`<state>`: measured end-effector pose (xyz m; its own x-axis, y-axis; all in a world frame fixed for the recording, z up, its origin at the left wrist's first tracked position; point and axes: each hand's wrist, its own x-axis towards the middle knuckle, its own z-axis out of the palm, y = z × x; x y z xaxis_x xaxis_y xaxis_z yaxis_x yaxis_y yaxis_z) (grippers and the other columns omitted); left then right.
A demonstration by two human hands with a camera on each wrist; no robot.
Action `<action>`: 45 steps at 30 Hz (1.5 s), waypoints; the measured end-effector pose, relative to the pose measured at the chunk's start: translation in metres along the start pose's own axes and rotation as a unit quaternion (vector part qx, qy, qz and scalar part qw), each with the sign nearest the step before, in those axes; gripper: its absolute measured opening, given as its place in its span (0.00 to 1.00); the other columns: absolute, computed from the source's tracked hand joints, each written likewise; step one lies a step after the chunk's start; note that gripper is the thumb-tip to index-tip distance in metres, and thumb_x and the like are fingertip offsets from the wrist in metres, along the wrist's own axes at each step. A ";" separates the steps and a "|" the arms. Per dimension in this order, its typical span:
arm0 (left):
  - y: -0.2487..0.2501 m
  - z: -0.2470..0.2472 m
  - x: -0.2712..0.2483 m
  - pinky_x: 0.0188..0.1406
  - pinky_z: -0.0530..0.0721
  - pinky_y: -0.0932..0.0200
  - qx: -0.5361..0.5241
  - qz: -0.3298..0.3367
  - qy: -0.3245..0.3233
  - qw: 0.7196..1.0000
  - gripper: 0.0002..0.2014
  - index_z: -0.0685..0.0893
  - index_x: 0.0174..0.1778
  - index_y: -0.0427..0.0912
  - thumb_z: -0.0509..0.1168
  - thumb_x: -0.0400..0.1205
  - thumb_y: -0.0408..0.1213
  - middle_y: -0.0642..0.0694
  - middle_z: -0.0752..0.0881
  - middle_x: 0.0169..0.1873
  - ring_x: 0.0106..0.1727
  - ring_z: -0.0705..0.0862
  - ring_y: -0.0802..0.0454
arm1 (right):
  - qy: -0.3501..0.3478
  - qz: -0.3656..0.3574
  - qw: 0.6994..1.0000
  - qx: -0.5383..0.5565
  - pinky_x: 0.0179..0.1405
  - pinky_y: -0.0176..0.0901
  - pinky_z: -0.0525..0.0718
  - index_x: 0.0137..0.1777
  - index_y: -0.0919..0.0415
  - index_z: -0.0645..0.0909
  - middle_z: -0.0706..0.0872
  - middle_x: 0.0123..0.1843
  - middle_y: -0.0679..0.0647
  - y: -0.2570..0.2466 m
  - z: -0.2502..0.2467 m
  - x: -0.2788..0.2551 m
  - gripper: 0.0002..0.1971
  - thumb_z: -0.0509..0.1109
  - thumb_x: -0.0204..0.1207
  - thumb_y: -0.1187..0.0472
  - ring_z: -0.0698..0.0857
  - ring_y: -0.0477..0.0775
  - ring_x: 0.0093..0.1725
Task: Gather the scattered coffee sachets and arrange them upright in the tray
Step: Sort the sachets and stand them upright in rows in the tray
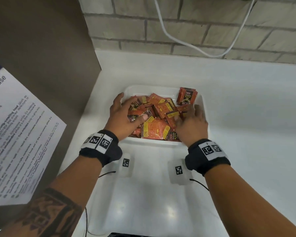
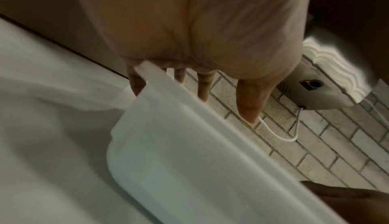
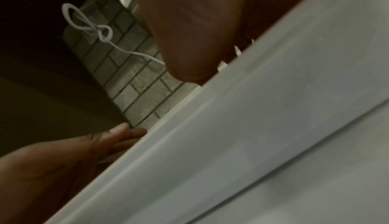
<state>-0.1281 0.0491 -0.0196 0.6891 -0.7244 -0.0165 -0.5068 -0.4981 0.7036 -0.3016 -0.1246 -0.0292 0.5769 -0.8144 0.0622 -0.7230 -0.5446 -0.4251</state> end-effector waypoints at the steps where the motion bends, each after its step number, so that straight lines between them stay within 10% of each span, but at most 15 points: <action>1: 0.000 0.002 0.001 0.84 0.62 0.44 -0.002 -0.004 0.004 1.000 0.36 0.66 0.82 0.62 0.70 0.78 0.62 0.54 0.48 0.87 0.88 0.49 0.47 | -0.023 0.016 1.000 -0.010 0.80 0.63 0.67 0.82 0.60 0.63 0.66 0.82 0.64 -0.003 0.005 0.002 0.33 0.61 0.81 0.44 0.66 0.67 0.81; 7: 0.005 0.007 0.001 0.83 0.65 0.43 -0.008 -0.017 0.014 1.000 0.37 0.64 0.83 0.63 0.65 0.78 0.68 0.52 0.50 0.87 0.88 0.53 0.49 | -0.119 0.134 0.981 0.079 0.77 0.67 0.62 0.84 0.57 0.58 0.64 0.81 0.60 -0.029 0.019 0.011 0.32 0.57 0.83 0.43 0.67 0.65 0.80; 12: 0.007 0.005 -0.001 0.83 0.64 0.39 -0.005 -0.001 0.006 1.000 0.40 0.65 0.79 0.70 0.61 0.70 0.76 0.51 0.53 0.87 0.88 0.50 0.52 | -0.134 0.077 0.977 0.145 0.76 0.68 0.66 0.77 0.52 0.68 0.67 0.80 0.58 -0.048 0.031 0.010 0.22 0.51 0.86 0.48 0.72 0.62 0.74; 17: 0.007 0.006 0.000 0.83 0.64 0.40 0.011 -0.012 0.008 1.000 0.43 0.65 0.81 0.67 0.65 0.69 0.75 0.54 0.52 0.87 0.88 0.50 0.51 | -0.040 0.063 0.989 0.126 0.72 0.63 0.72 0.70 0.49 0.79 0.72 0.78 0.54 -0.033 0.014 0.012 0.18 0.61 0.81 0.60 0.78 0.60 0.71; 26: 0.007 0.014 -0.003 0.81 0.66 0.44 0.032 -0.007 0.037 0.999 0.44 0.70 0.79 0.61 0.61 0.68 0.78 0.53 0.57 0.86 0.87 0.56 0.51 | -0.156 0.149 0.970 0.111 0.81 0.72 0.56 0.84 0.50 0.57 0.55 0.87 0.54 -0.032 0.025 0.018 0.32 0.62 0.82 0.45 0.52 0.65 0.86; 31: 0.005 0.014 -0.002 0.80 0.67 0.47 0.020 0.009 0.042 0.999 0.46 0.71 0.79 0.58 0.61 0.67 0.78 0.52 0.59 0.85 0.86 0.57 0.51 | -0.152 0.113 0.964 0.184 0.79 0.65 0.64 0.82 0.48 0.61 0.62 0.83 0.52 -0.051 0.034 0.017 0.30 0.63 0.82 0.51 0.67 0.61 0.81; 39: 0.003 0.019 -0.005 0.79 0.67 0.54 0.004 0.028 0.054 0.998 0.39 0.75 0.77 0.51 0.57 0.75 0.71 0.52 0.63 0.84 0.84 0.62 0.53 | -0.112 0.098 0.931 0.334 0.62 0.59 0.87 0.74 0.44 0.77 0.80 0.71 0.51 -0.076 0.042 0.020 0.30 0.72 0.69 0.51 0.86 0.53 0.61; 45: -0.002 0.022 -0.003 0.78 0.71 0.53 0.025 0.044 0.070 0.996 0.27 0.74 0.79 0.48 0.67 0.84 0.50 0.53 0.62 0.85 0.84 0.64 0.53 | -0.096 0.166 0.934 0.301 0.67 0.58 0.84 0.75 0.51 0.77 0.78 0.74 0.56 -0.078 0.043 0.036 0.39 0.80 0.63 0.41 0.81 0.60 0.70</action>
<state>-0.1406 0.0422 -0.0368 0.7049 -0.6941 0.1461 -0.5909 -0.4607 0.6623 -0.2084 -0.1028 -0.0323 0.4581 -0.8363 -0.3013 -0.5627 -0.0104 -0.8266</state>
